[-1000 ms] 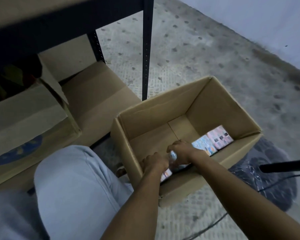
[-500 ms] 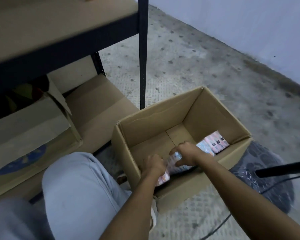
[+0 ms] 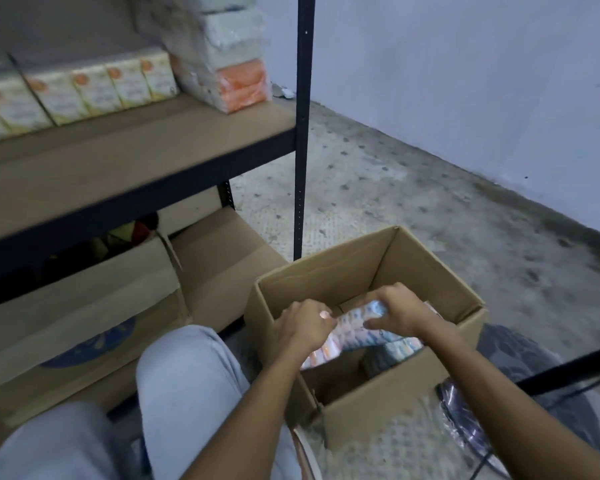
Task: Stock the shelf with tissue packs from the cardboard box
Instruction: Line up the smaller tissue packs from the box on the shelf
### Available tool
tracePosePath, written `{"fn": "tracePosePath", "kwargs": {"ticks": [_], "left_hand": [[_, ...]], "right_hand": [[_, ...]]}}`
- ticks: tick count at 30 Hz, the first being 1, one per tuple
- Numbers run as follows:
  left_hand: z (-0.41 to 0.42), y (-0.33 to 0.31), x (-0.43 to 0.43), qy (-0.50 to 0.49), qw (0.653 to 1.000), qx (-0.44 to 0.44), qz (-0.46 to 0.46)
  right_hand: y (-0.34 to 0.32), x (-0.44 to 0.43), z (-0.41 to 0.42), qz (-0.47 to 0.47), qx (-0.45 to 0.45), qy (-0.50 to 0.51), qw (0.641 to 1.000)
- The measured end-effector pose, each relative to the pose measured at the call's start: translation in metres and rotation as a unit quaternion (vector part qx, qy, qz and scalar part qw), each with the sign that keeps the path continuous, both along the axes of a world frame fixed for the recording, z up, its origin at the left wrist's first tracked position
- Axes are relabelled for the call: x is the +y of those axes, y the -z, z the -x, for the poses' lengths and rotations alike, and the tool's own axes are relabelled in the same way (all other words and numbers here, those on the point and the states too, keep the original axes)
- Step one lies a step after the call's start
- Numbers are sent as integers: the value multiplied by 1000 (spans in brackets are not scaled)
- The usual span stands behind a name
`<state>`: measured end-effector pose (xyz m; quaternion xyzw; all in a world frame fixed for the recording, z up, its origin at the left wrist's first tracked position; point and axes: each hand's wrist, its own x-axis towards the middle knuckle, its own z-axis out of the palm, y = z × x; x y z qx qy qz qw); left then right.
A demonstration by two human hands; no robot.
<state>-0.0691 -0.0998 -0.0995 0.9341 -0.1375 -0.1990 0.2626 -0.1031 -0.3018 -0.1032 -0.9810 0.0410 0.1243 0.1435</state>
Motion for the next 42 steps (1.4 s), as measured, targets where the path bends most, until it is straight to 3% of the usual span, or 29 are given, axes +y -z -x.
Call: {"fn": "tracePosePath", "kwargs": {"ticks": [15, 27, 35, 42], "left_hand": [[-9, -146, 80, -87, 971, -200, 94], [11, -271, 168, -142, 903, -365, 177], [21, -292, 232, -198, 858, -452, 139], [11, -263, 285, -211, 858, -456, 104]], "right_hand": [[-145, 56, 6, -43, -243, 8, 969], [-280, 117, 23, -61, -438, -69, 894], [-291, 161, -13, -141, -498, -110, 849], [-255, 206, -63, -207, -492, -148, 833]]}}
